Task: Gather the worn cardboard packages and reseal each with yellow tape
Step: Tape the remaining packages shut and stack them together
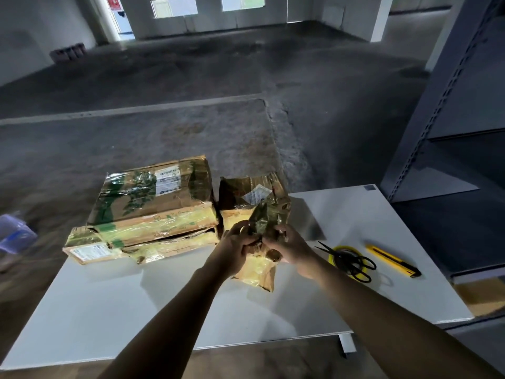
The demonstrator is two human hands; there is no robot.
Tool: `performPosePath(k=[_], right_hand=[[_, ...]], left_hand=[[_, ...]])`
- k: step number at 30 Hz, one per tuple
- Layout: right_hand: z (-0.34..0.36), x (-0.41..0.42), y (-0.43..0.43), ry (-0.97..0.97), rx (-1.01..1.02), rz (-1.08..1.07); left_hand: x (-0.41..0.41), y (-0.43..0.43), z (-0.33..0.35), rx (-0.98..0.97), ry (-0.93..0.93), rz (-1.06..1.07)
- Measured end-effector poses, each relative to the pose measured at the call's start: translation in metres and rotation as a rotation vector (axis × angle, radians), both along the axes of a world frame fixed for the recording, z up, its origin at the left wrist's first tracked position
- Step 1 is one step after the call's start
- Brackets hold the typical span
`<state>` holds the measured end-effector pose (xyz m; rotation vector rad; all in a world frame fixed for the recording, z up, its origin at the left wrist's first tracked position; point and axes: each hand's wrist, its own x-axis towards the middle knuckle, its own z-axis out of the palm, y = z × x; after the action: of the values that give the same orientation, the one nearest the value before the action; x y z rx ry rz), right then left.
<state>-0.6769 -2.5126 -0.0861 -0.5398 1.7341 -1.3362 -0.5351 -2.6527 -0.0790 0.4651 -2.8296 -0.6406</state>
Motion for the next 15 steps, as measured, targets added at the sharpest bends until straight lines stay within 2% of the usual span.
performPosePath(k=[4, 9, 15], right_hand=[[-0.037, -0.006, -0.003, 0.117, 0.114, 0.068], [-0.024, 0.004, -0.007, 0.198, 0.176, 0.06], [-0.027, 0.009, -0.033, 0.376, 0.342, 0.218]], left_hand=[[0.01, 0.009, -0.008, 0.08, -0.117, -0.074], [0.016, 0.016, -0.014, 0.126, 0.013, 0.029], [0.021, 0.018, -0.01, 0.118, 0.012, -0.013]])
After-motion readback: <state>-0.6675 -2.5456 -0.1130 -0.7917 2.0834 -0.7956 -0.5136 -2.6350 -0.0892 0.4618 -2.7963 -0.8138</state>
